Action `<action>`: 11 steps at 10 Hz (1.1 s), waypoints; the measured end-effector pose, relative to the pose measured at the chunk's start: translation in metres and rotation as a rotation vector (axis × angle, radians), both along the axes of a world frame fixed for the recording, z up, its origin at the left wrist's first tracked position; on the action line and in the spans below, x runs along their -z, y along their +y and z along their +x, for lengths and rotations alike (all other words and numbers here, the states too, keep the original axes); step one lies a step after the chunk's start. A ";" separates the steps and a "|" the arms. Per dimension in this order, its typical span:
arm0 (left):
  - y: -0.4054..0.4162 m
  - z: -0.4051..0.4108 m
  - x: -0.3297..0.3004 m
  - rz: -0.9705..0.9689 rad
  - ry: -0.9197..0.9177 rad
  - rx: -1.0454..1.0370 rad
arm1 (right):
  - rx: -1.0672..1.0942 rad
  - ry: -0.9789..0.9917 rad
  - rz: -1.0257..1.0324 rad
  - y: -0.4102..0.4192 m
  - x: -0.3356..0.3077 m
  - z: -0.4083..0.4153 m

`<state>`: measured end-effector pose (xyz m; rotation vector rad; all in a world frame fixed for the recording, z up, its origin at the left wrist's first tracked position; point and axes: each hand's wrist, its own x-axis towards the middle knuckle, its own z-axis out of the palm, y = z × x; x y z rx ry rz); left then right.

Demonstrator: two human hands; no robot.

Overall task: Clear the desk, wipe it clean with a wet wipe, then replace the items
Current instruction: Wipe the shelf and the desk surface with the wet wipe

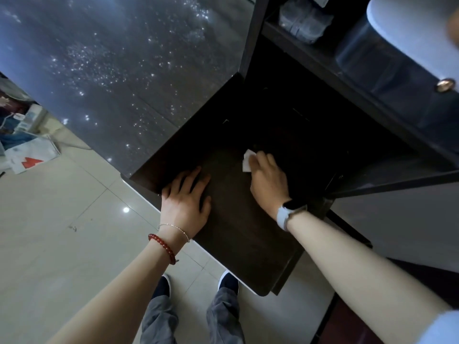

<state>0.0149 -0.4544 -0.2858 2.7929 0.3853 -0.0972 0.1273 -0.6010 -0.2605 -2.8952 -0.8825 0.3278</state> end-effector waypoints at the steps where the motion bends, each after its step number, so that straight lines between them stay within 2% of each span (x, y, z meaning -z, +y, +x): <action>1: 0.000 0.001 0.000 -0.026 0.011 -0.013 | -0.040 -0.057 0.032 -0.005 0.005 0.007; 3: 0.004 -0.001 0.005 0.034 -0.045 0.012 | 0.261 0.038 0.300 0.045 0.013 0.031; 5: 0.006 0.000 0.010 0.008 -0.100 0.011 | 0.146 -0.035 0.191 0.074 0.021 0.041; 7: 0.007 -0.001 0.012 -0.010 -0.131 -0.007 | 0.175 -0.072 0.196 0.076 0.023 0.033; 9: 0.006 0.000 0.012 -0.004 -0.141 -0.008 | 0.177 0.004 0.068 0.082 0.016 0.037; 11: 0.006 0.000 0.013 -0.001 -0.148 -0.014 | 0.199 0.060 0.077 0.083 0.014 0.042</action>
